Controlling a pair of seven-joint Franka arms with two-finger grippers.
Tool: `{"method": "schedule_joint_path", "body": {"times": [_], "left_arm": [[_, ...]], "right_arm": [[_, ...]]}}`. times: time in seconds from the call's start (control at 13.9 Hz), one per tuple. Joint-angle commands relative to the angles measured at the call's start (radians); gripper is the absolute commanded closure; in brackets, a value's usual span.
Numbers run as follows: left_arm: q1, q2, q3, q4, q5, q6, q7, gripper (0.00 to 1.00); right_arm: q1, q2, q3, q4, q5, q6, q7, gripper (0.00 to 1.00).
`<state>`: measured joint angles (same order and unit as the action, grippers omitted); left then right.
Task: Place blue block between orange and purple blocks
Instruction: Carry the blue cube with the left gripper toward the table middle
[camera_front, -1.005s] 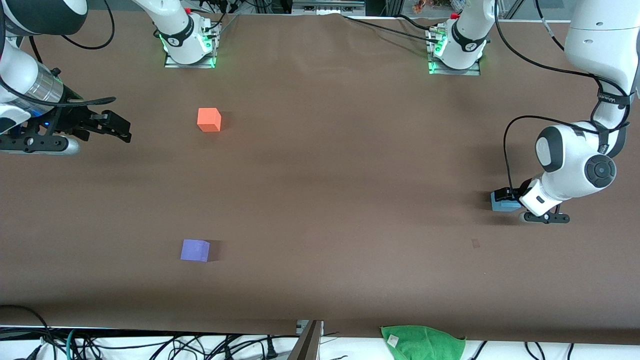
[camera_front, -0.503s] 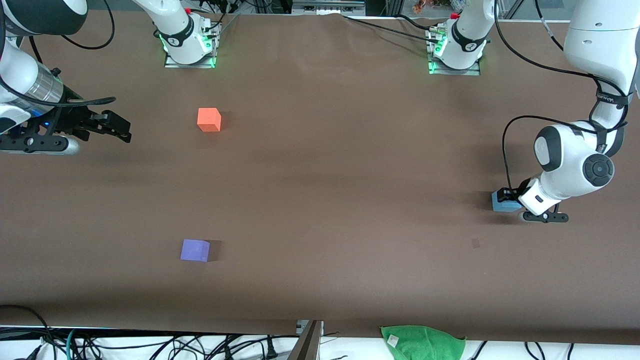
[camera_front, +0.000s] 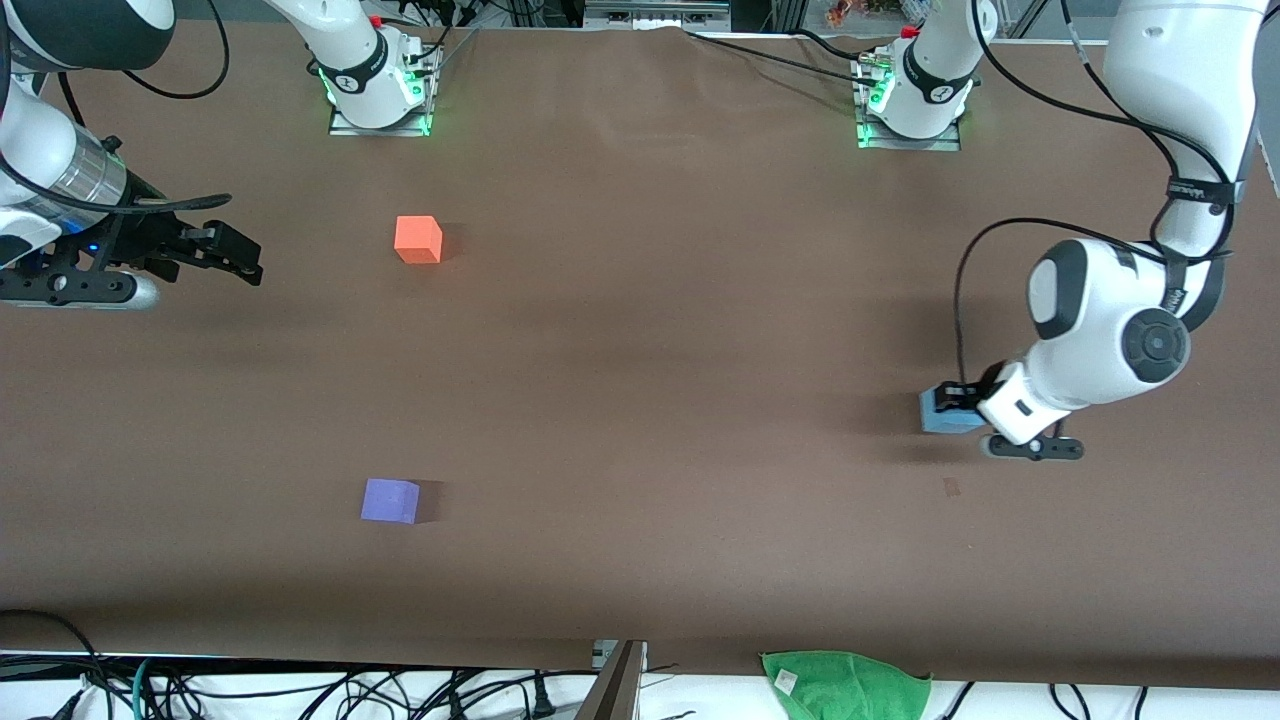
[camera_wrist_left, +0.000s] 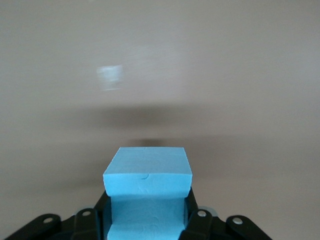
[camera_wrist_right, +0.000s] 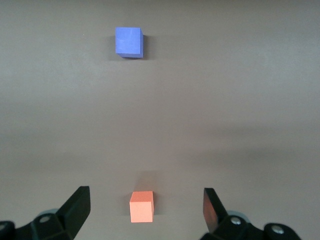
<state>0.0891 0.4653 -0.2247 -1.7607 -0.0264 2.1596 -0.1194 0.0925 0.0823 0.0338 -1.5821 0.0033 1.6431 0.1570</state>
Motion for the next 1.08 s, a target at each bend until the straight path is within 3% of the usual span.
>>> {"method": "schedule_joint_path", "body": {"times": [0.0,0.22,0.43,0.79,1.01], "left_arm": [[-0.101,0.012,-0.044,0.062,-0.014,-0.027,-0.181,0.68],[-0.290,0.085,-0.038,0.177,-0.003,-0.026,-0.414,0.68],[-0.408,0.177,-0.035,0.269,-0.003,-0.020,-0.499,0.68],[-0.508,0.297,-0.030,0.381,-0.004,0.011,-0.580,0.65],[-0.572,0.342,-0.012,0.397,-0.003,0.058,-0.672,0.65]], "right_arm": [[-0.008,0.001,0.005,0.013,-0.006,-0.014,-0.013,0.00],[-0.008,0.001,0.005,0.014,-0.006,-0.011,-0.013,0.00],[-0.008,0.002,0.005,0.016,-0.008,-0.009,-0.014,0.00],[-0.007,0.007,0.006,0.019,-0.009,-0.003,-0.014,0.00],[-0.002,0.008,0.008,0.019,-0.006,-0.002,-0.007,0.00]]}}
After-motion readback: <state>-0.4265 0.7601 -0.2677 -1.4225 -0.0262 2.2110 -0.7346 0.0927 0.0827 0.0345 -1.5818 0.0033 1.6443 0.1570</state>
